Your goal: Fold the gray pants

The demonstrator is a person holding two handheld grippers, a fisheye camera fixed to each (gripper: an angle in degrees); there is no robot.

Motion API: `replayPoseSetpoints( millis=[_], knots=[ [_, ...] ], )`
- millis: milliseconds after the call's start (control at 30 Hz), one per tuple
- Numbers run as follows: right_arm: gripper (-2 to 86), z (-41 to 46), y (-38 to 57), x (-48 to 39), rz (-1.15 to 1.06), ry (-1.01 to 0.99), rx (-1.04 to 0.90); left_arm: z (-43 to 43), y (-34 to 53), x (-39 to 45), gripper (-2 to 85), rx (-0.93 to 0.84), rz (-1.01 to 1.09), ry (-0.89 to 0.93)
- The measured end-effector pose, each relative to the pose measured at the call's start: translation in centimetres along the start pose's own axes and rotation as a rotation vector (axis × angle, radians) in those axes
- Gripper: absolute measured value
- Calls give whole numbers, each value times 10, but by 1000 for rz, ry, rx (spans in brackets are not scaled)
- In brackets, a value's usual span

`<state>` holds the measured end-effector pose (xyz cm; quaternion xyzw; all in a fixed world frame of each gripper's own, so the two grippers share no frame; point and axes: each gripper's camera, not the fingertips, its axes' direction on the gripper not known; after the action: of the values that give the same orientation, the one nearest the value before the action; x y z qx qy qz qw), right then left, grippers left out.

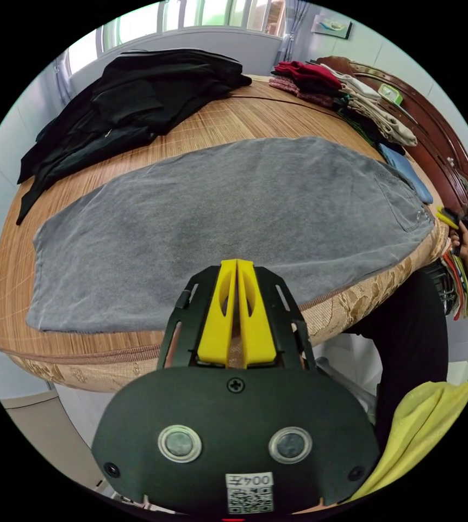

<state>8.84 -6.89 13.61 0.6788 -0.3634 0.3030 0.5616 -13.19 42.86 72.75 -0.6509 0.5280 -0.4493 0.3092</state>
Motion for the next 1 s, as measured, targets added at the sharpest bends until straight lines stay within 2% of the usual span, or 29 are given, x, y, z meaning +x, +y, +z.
replayPoseSetpoints(
  millis=[67, 167, 233, 300, 367, 433, 467, 533, 633, 767, 900, 967, 1000],
  knots=[
    [143, 23, -22, -21, -44, -51, -59, -2, 5, 6, 2, 20, -6, -25],
    [169, 72, -45, -54, -99, -2, -148, -4, 11, 9, 2, 39, -32, -33],
    [159, 103, -54, -70, -126, 44, -206, -6, 13, 11, 2, 41, -34, -37],
    [104, 130, -58, -84, -149, 119, -251, -7, 13, 14, 2, 39, -31, -42],
    [18, 152, -57, -101, -185, 341, -259, -9, 16, 15, 2, 42, -33, -37],
    [2, 156, -54, -108, -209, 542, -179, -11, 18, 16, 2, 46, -37, -28],
    [-2, 166, -51, -105, -221, 640, -184, -12, 19, 17, 2, 49, -38, -26],
    [-5, 179, -48, -97, -167, 713, -263, -13, 21, 21, 2, 52, -37, -31],
    [-7, 160, -13, -143, -350, 614, -184, -16, 23, 31, 2, 54, -25, -58],
    [-7, 163, 72, -212, -583, 306, -293, -20, 29, 50, 2, 68, 0, -117],
    [-6, 173, 127, -242, -673, 5, -349, -22, 34, 68, 2, 83, 14, -171],
    [-3, 181, 137, -258, -698, -226, -352, -23, 37, 78, 2, 88, 27, -204],
    [-1, 182, 138, -263, -698, -260, -336, -23, 38, 80, 2, 88, 30, -210]
  ],
)
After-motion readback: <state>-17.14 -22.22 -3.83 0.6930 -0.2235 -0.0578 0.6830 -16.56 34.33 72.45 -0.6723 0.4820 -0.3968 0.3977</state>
